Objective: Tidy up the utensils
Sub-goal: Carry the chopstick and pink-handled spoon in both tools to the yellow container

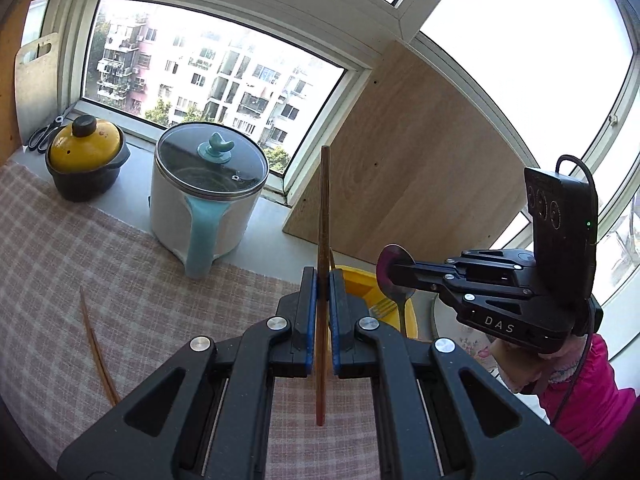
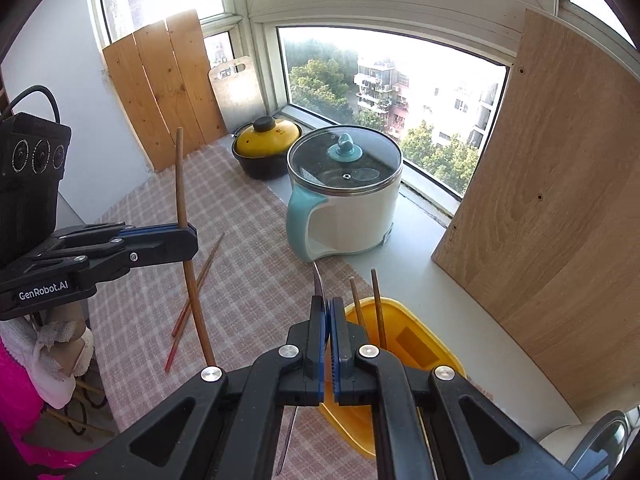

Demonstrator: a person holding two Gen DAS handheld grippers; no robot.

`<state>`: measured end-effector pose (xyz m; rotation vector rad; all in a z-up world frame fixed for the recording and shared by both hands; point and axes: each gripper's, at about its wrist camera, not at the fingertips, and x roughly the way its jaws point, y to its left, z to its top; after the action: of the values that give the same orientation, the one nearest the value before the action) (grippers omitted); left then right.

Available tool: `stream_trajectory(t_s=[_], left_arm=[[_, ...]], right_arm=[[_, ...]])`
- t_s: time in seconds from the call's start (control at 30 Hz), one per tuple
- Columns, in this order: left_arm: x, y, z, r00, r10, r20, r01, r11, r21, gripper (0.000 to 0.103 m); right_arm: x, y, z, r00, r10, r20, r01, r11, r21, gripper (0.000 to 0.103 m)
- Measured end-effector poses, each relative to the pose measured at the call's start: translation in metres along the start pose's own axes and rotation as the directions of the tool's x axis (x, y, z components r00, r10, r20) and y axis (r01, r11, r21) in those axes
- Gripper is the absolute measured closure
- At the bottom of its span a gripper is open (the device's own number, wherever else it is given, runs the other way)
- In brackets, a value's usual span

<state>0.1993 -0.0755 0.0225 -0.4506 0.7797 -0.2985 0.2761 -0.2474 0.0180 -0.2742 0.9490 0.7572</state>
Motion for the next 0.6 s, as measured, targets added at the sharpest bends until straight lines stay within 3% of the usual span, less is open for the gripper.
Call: stream_trajectory(t_s=[0.6], left_arm=[[0.063,-0.045,0.043,1.0,0.005,-0.007,-0.005,0.998,0.06,0.1]], right_arm=[[0.009,-0.069,0.013,0.996,-0.079,0.028,0.078,0.996,0.054,0.103]])
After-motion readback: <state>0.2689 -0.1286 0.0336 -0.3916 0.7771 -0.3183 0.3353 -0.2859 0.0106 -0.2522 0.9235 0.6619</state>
